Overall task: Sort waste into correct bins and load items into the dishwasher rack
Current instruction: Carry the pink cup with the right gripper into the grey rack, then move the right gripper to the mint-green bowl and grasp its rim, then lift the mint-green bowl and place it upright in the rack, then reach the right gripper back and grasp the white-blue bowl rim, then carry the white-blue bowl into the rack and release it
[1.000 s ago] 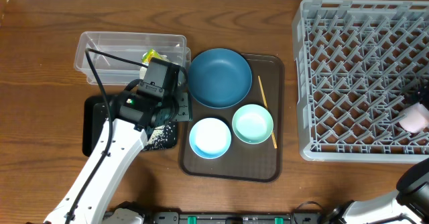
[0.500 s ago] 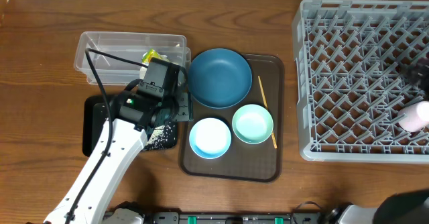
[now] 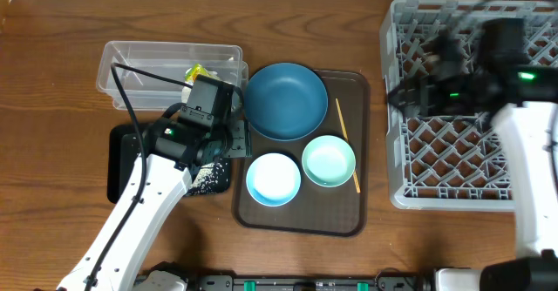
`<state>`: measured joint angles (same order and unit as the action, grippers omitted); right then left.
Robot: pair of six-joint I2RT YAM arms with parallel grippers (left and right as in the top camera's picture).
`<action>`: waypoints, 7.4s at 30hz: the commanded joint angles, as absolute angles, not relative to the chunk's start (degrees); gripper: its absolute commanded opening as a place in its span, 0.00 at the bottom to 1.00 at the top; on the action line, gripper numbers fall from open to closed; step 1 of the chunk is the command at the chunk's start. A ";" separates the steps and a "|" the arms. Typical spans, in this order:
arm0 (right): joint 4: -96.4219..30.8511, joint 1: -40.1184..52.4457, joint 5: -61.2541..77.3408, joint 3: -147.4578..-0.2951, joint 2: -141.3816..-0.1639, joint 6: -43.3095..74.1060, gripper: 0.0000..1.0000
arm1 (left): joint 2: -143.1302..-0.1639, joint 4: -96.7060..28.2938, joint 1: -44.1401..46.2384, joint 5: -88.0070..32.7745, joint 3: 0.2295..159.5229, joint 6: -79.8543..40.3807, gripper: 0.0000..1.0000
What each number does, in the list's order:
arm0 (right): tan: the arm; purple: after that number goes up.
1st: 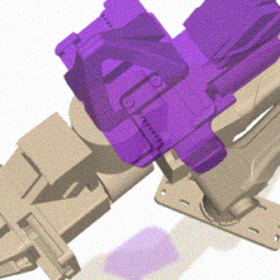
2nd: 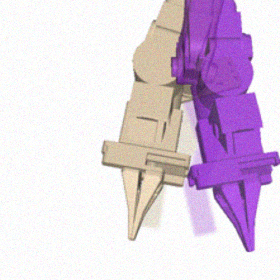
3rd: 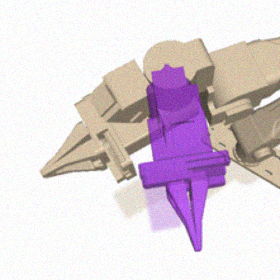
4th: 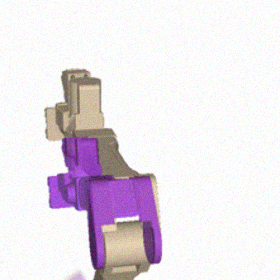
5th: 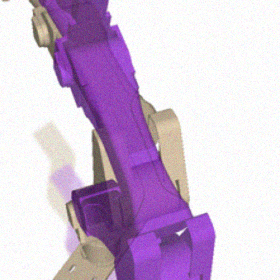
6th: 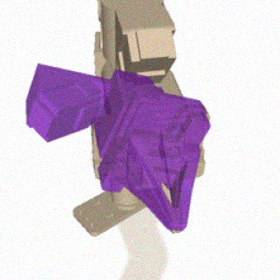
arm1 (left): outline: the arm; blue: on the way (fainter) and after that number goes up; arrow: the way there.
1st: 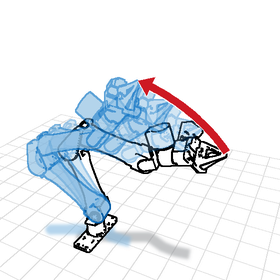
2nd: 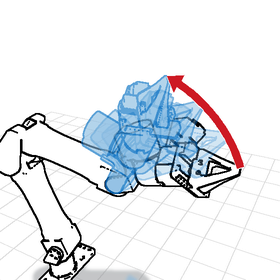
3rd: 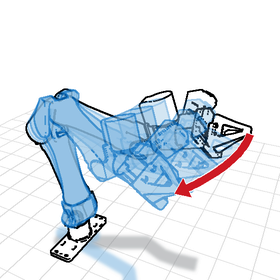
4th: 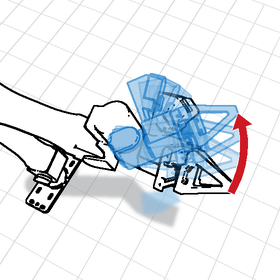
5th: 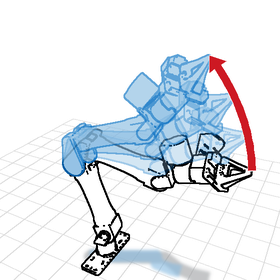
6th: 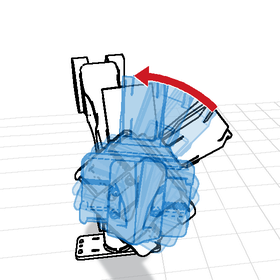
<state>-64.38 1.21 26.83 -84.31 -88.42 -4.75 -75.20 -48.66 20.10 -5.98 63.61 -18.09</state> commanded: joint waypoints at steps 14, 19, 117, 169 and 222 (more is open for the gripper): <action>-62.43 18.06 14.96 -76.51 -103.92 1.10 0.64 | -74.91 -49.25 20.18 -5.30 63.99 -17.63 0.62; -61.95 19.09 12.40 -76.40 -108.31 4.27 0.56 | -74.91 -49.25 20.18 -5.30 63.99 -17.63 0.62; -2.61 -27.94 -53.71 -80.88 -114.37 -25.12 0.01 | -74.91 -49.30 20.18 -5.34 63.99 -18.28 0.63; -52.58 2.70 25.74 -80.53 -92.36 -1.10 0.57 | -74.91 -57.76 20.16 6.85 63.99 -24.62 0.63; -58.87 28.60 -24.56 -80.62 -86.98 14.76 0.01 | -74.91 -62.28 7.40 7.97 63.99 -30.76 0.64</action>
